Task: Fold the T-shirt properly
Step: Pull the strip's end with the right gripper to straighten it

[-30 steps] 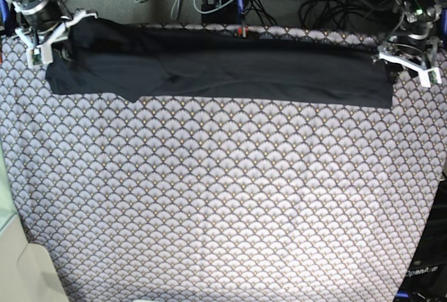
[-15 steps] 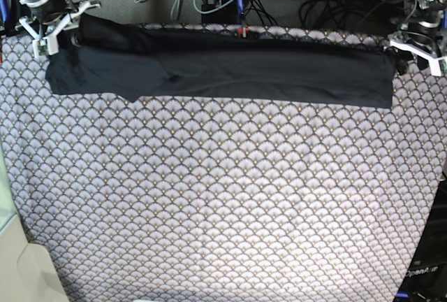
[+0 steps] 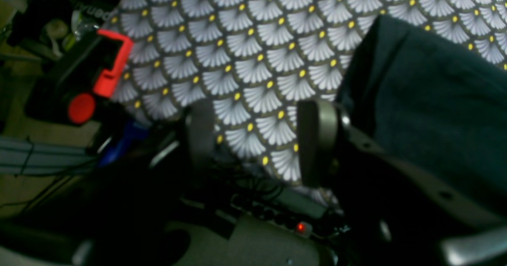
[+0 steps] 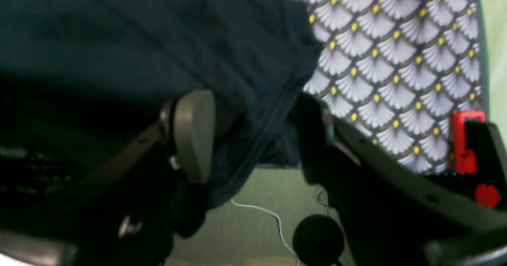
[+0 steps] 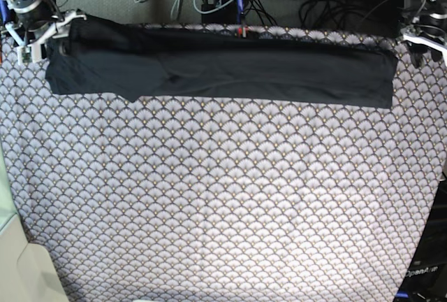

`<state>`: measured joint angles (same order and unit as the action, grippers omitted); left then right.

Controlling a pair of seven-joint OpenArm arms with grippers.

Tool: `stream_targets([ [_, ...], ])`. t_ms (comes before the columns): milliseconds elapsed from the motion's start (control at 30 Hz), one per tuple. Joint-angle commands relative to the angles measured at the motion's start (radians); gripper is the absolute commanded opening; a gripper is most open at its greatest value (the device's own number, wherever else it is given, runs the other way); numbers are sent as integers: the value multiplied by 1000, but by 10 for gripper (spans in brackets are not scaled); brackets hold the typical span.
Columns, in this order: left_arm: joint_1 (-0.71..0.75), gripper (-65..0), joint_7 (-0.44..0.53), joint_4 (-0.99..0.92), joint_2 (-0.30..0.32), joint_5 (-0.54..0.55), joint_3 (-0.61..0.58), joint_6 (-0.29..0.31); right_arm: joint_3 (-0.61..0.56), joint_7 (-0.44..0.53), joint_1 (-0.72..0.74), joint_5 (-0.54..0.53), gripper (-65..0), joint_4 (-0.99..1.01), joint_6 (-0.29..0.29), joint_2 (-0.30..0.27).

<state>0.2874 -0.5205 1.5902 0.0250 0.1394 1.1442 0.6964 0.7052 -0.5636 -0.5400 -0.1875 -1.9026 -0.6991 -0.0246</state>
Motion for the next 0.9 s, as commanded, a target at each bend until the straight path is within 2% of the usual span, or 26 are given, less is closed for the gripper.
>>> stream_targets([
  [0, 2, -321, 23, 14, 17, 16, 0, 2, 8, 20, -4, -11, -331, -15, 1, -13],
  [233, -57, -321, 21, 8, 13, -11, -3, 2, 3, 3, 57, 32, -497, 24, 1, -11],
  [367, -104, -321, 21, 8, 5, -57, -5, 2, -20, -9, 97, 33, -550, 114, 1, -22],
  [467, -144, -317, -19, 0, -18, -113, -28, 2, -51, -14, 125, 33, -562, 177, 1, -51],
  [600, -155, -214, -99, 6, -29, -123, -43, 2, -63, -6, 131, 33, -562, 240, 1, -68],
  [667, -155, -192, -103, 20, -43, -103, -43, 2, -69, -5, 131, 33, -562, 246, 1, -70],
  [867, -112, -191, -108, 111, -56, -5, -45, 2, -98, -5, 131, 33, -562, 249, 1, -87],
])
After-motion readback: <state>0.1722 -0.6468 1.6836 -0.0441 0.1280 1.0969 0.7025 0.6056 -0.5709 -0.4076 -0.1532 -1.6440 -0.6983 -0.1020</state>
